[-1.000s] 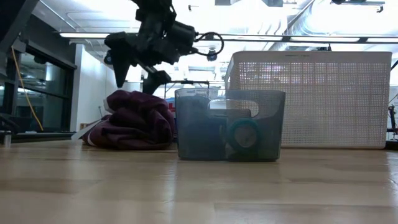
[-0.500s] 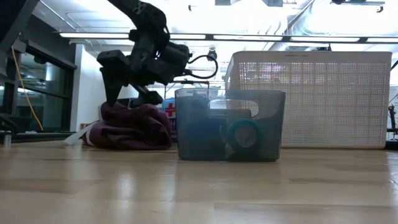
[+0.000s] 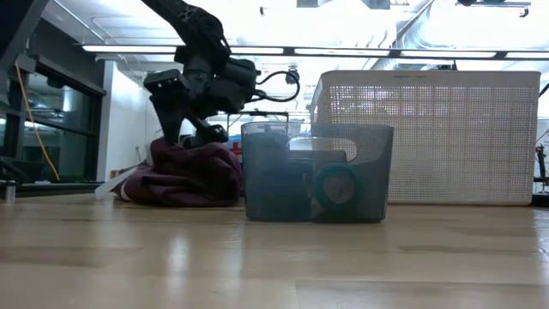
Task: Pick & Place Medicine items
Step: Put the violet patient gown into the white laundry bin
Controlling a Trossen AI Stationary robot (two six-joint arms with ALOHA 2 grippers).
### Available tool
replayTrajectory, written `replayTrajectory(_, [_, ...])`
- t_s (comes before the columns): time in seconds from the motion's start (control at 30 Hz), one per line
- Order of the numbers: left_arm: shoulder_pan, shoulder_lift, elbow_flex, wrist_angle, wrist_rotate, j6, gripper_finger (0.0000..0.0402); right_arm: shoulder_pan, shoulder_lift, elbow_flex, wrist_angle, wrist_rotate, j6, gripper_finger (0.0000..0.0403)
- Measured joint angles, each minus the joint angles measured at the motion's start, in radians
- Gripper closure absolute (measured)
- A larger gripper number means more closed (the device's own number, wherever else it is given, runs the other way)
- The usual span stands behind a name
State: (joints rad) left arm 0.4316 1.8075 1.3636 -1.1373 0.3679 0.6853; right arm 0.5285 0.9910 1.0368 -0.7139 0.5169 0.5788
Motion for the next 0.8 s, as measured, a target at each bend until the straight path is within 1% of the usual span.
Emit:
replayTrajectory(0.4, [0.000, -0.005, 0.000, -0.002, -0.005, -0.001, 0.0010, 0.000, 0.000, 0.000, 0.000, 0.000, 0.000, 0.0243])
replayTrajectory(0.63, [0.000, -0.005, 0.000, -0.002, -0.026, -0.018, 0.0010, 0.000, 0.000, 0.000, 0.000, 0.000, 0.000, 0.0243])
replayTrajectory(0.8, [0.011, -0.064, -0.039, 0.034, -0.025, -0.020, 0.0010, 0.000, 0.000, 0.000, 0.000, 0.000, 0.000, 0.0243])
